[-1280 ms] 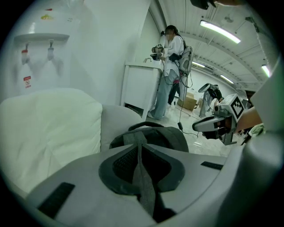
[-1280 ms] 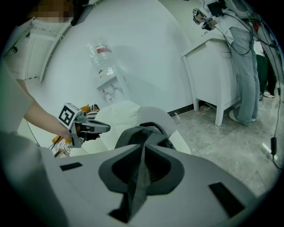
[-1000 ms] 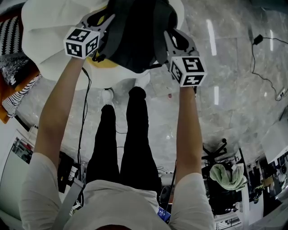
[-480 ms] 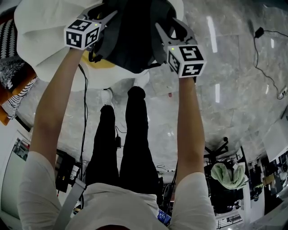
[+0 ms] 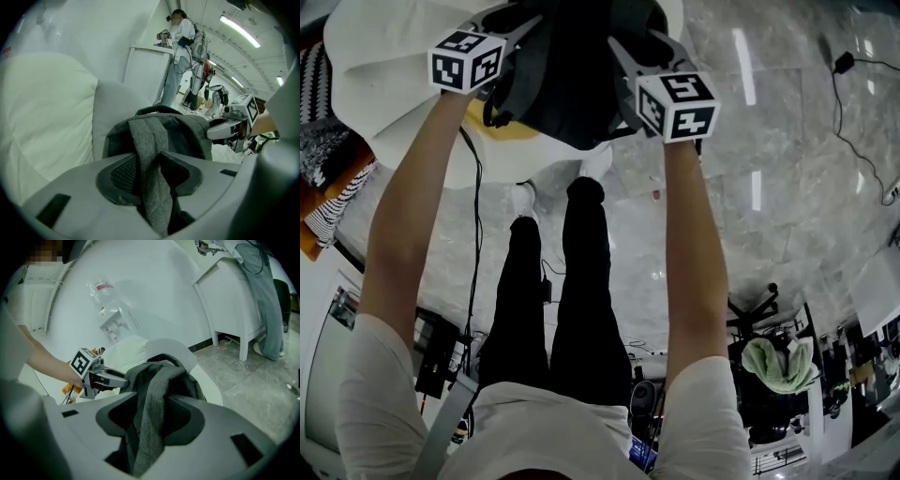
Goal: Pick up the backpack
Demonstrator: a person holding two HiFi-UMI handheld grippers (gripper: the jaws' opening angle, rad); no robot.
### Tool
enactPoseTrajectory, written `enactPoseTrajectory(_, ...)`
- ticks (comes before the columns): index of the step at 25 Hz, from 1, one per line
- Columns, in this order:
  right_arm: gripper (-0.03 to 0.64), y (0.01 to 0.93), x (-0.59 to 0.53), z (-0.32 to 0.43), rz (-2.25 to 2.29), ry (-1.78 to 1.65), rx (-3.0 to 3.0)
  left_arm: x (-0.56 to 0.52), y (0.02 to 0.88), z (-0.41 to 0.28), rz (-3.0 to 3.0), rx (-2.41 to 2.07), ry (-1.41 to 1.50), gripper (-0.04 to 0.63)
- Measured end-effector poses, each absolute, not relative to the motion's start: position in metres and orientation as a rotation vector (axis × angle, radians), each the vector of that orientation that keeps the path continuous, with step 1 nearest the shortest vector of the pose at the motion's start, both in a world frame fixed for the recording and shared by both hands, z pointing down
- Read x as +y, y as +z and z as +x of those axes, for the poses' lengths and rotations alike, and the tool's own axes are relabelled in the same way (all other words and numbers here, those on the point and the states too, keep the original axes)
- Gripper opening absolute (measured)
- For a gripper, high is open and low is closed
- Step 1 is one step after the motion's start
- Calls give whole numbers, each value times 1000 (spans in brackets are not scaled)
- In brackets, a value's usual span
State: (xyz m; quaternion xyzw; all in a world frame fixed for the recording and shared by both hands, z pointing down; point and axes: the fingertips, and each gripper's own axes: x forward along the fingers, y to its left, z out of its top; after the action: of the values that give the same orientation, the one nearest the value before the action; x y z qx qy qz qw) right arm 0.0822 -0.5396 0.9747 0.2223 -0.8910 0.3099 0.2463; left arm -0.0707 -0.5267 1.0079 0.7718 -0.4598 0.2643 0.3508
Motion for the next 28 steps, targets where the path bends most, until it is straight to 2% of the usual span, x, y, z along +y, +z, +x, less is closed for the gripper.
enactPoseTrajectory(3, 161, 974, -541, 80, 608, 871, -2434, -526, 1006, -69, 2005, -1188, 681, 126)
enactPoseTrajectory(5, 72, 971, -542, 82, 629, 877, -2434, -525, 1002, -70, 2008, -1196, 680, 88)
enactPoseTrajectory(6, 66, 969, -542, 83, 636, 880, -2435, -524, 999, -70, 2010, -1198, 680, 74)
enactPoseTrajectory(28, 44, 899, -486, 80, 636, 886, -2468, -475, 915, -71, 2066, -1219, 581, 43)
